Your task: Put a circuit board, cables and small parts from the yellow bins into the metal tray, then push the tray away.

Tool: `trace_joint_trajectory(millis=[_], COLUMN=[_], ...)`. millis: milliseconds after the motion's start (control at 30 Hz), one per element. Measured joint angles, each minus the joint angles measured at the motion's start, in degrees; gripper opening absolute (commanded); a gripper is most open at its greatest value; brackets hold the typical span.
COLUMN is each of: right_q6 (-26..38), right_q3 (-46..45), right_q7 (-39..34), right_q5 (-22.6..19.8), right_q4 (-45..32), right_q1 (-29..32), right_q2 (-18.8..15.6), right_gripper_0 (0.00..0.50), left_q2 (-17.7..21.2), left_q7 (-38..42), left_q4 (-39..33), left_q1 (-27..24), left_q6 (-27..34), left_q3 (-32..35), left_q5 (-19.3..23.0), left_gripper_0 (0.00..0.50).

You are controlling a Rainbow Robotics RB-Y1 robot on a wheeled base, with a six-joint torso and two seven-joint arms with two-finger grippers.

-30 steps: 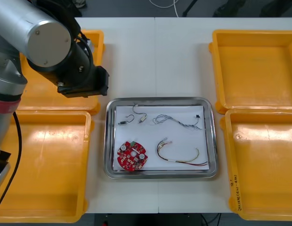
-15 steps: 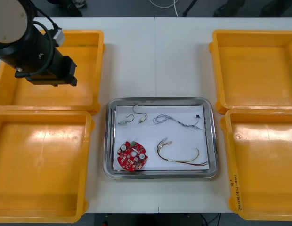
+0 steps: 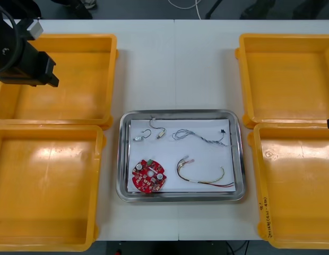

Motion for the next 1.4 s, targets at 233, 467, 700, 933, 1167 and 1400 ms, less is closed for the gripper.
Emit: trace_joint_trajectory(millis=[233,467,700,933,1167,1400], right_q6=[0.00,0.00,0.00,0.00,0.00,0.00], right_q3=[6.61,13.23,19.33,26.61,33.80,40.32], right_q7=[0.00,0.00,0.00,0.00,0.10,1.54], right_q5=[-2.54,-4.15,-4.57,-4.58,-4.82,-4.17], right_q4=[-0.31,-0.47,-0.68,-2.20,-3.82,-8.46], right_q1=[-5.17,-9.79,-13.80,-18.35,-22.83,-24.53], right_q2=[-0.01,0.00,0.92,2.54,4.60,5.01], right_gripper_0=[0.500,0.500,0.500,0.500,0.500,0.500], left_q2=[1.85,2.44,3.03,3.43,3.73,4.77], left_q7=[0.00,0.00,0.01,0.02,0.04,0.06], left_q4=[-5.10,-10.34,-14.92,-18.45,-21.25,-21.84], left_q1=[4.01,8.18,13.29,17.28,20.50,21.83], left_q6=[0.01,0.02,0.02,0.03,0.03,0.03], left_q3=[2.43,5.63,8.02,9.55,10.74,10.74], left_q5=[0.71,2.09,3.30,3.97,4.02,4.03], left_gripper_0=[0.500,0.500,0.500,0.500,0.500,0.500])
